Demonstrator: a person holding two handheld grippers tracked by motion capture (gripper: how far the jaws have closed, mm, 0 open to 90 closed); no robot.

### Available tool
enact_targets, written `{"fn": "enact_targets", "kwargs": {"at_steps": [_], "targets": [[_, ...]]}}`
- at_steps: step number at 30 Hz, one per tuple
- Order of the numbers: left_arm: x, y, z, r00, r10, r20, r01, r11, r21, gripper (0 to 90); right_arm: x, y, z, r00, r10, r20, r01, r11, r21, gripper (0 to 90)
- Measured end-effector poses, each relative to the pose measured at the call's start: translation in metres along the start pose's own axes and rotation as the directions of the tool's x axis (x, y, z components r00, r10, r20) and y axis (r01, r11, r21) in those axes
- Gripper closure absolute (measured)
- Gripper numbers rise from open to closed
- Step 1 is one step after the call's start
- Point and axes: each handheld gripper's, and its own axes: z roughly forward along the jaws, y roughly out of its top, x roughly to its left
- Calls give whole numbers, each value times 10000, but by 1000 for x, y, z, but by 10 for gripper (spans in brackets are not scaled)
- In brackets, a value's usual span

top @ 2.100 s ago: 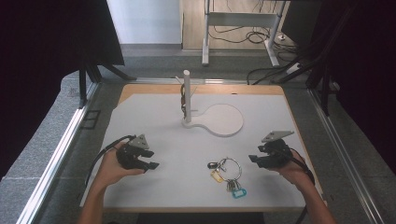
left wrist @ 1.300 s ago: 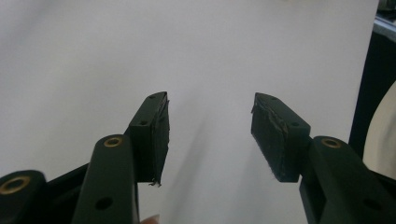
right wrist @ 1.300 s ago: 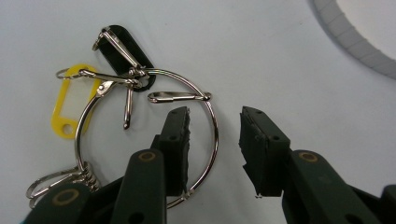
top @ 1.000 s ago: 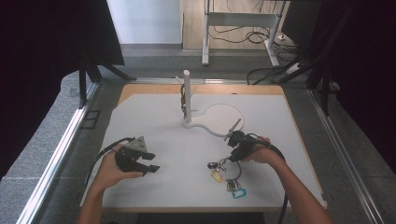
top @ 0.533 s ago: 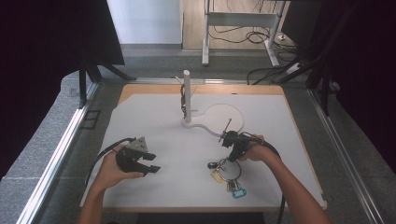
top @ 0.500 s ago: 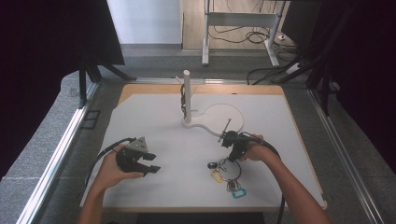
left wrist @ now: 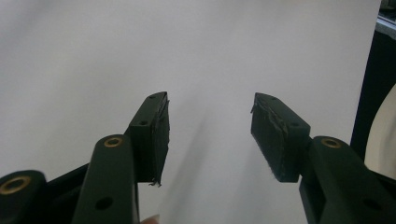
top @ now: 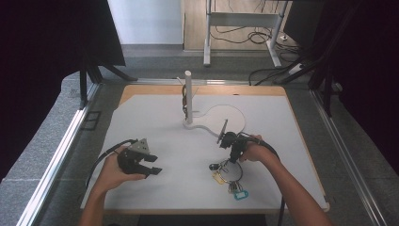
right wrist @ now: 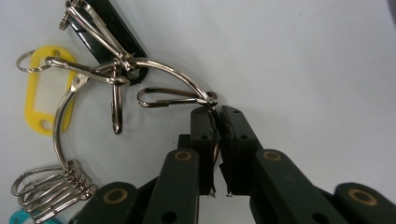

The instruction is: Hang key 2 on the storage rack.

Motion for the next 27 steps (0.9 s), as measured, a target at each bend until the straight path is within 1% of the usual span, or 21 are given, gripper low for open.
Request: {"fn": "enact_targets", "kwargs": {"at_steps": [2,8,10,11,14,18,22,26,27], "targets": [[0,0,0,10000,-5,-13,5,10000,-2,476,0,0,0,10000,56,-37,-56,10000,29,864],[0,0,-1,10000,20,-21,-20,10000,-6,476,-2,0,0,9997,197,-143,-197,9998,3,868],[0,0,-1,10000,19,-34,-19,10000,-15,476,-2,-2,-1,9988,372,-321,-375,9993,-85,869],[0,-1,-1,10000,20,-36,-20,10000,-37,476,-3,-3,-1,9979,376,-522,-385,9991,-161,870],[1,-1,-2,10000,39,-49,-39,10000,-42,476,-5,-7,-5,9949,536,-850,-566,9978,-333,870],[1,-1,-2,10000,31,-37,-31,10000,-53,476,-8,-13,-14,9874,754,-1389,-855,9940,-684,871],[1,0,-1,10000,40,-21,-40,10000,-36,475,-10,-20,-25,9772,770,-1977,-992,9895,-1054,872],[1,0,-1,10000,38,-13,-38,10000,-59,475,-10,-25,-31,9693,802,-2324,-1102,9867,-1193,873],[1,0,-1,10000,35,-8,-35,10000,-67,475,-10,-26,-33,9696,797,-2312,-1111,9858,-1261,874]]}}
